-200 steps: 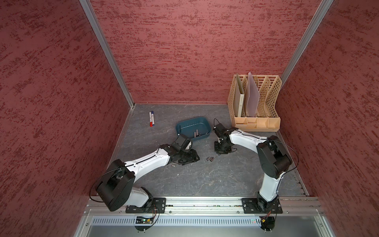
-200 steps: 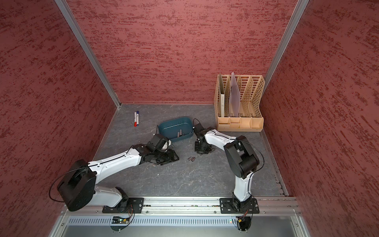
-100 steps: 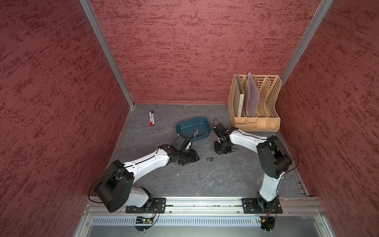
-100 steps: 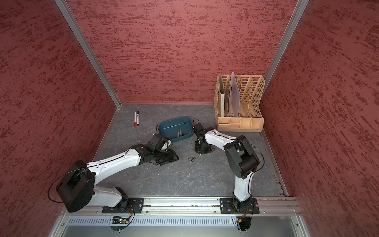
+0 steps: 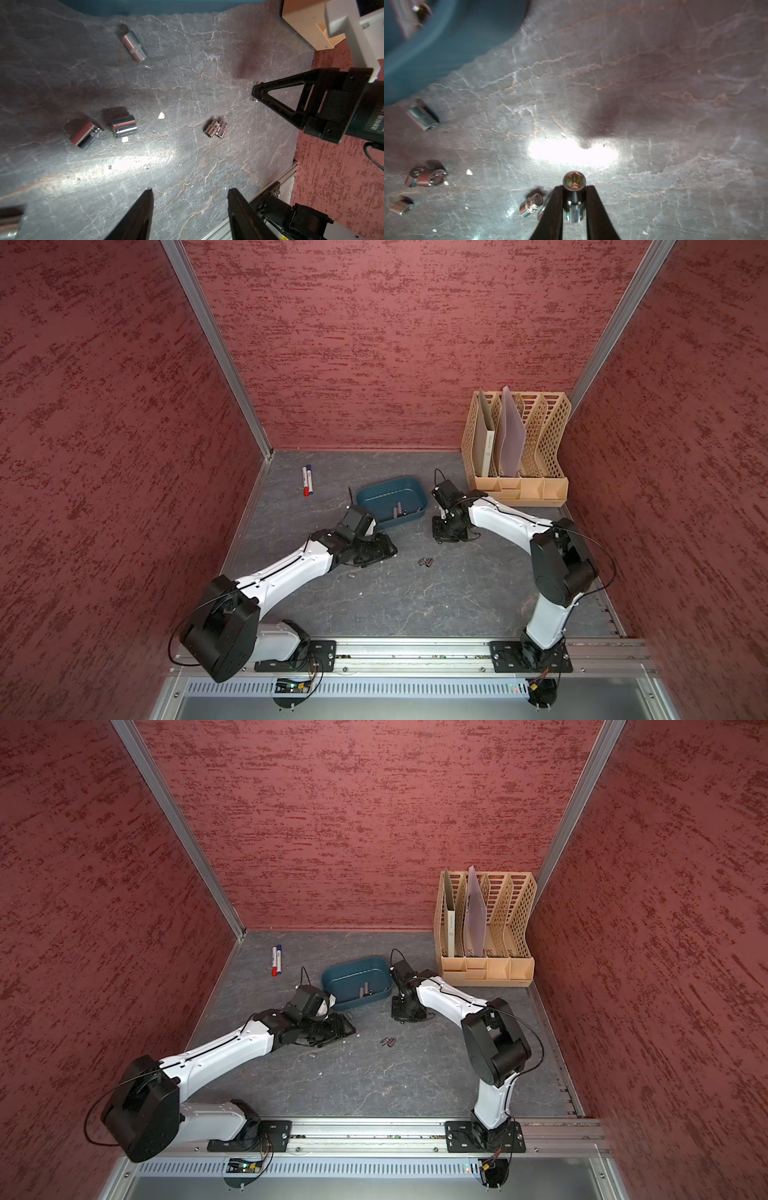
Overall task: Put the socket on the desktop into the storage box
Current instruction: Pick up the socket head at the center of the board, then place the socket head in the storage box.
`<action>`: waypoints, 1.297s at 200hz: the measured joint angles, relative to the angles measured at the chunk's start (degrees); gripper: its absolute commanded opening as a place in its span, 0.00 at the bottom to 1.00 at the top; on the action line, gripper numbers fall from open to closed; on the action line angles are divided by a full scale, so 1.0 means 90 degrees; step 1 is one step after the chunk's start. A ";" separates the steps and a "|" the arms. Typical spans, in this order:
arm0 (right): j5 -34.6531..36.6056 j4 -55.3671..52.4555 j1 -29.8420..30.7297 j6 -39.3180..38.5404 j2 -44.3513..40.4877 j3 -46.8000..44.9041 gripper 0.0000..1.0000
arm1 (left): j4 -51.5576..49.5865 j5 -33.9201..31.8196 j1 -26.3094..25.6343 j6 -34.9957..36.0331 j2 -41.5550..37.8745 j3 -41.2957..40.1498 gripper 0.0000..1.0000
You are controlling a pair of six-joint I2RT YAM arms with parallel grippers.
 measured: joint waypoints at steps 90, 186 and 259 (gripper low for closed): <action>-0.0141 -0.0461 0.0032 -0.0117 0.0454 0.1807 0.18 | -0.0333 0.0024 0.0896 0.0070 -0.0748 -0.0262 0.62; -0.0364 -0.1127 0.0041 -0.0216 0.2266 0.4352 0.18 | -0.0724 0.0170 0.1717 0.0189 -0.1460 -0.0498 0.63; -0.0486 -0.1421 0.0041 -0.0187 0.3184 0.5333 0.19 | -0.0823 0.0240 0.2059 0.0206 -0.1710 -0.0772 0.63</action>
